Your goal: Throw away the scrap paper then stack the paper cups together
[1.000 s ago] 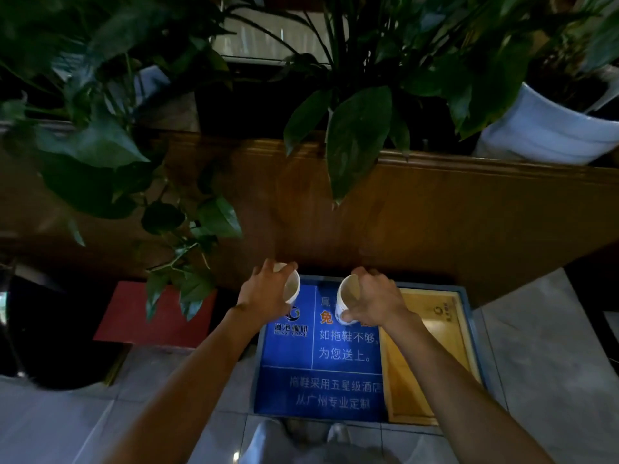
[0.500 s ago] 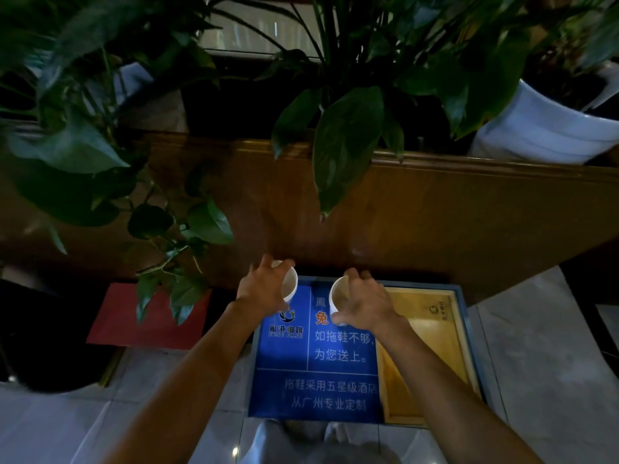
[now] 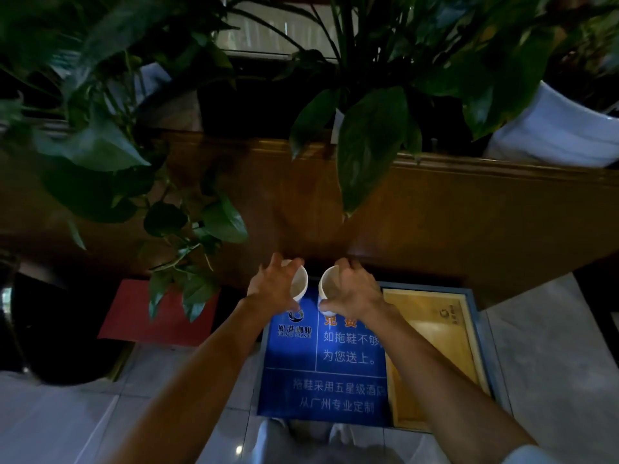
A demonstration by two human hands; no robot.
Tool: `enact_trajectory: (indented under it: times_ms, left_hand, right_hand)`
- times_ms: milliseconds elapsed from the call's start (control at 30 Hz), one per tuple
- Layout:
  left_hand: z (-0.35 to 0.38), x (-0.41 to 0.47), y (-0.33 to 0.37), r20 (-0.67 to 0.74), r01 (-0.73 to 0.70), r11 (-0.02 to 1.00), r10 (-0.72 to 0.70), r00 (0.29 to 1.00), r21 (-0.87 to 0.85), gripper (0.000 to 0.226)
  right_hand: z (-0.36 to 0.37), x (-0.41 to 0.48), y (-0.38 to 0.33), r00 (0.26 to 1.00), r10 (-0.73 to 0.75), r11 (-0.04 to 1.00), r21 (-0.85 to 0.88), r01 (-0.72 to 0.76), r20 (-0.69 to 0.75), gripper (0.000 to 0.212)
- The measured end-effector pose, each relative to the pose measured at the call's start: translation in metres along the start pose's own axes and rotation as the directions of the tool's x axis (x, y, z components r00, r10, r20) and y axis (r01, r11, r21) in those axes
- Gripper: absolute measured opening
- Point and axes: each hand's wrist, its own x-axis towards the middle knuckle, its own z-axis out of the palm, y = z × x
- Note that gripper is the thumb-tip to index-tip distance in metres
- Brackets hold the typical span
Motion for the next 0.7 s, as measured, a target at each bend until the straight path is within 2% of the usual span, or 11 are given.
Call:
enact_trajectory:
  times_ms: [333,700]
  left_hand:
    - [-0.003,-0.001,0.003,0.043,0.028,0.999,-0.026,0.999,-0.037,0.100]
    - [0.000,-0.002,0.003,0.032,0.022,0.999,-0.021,0.999,-0.032,0.103]
  right_hand:
    - [0.008,0.017,-0.016,0.999,0.038,0.997,-0.069,-0.038,-0.001,0.095]
    - [0.013,0.018,-0.012,0.999,0.046,0.998,-0.047,-0.045,0.006,0.098]
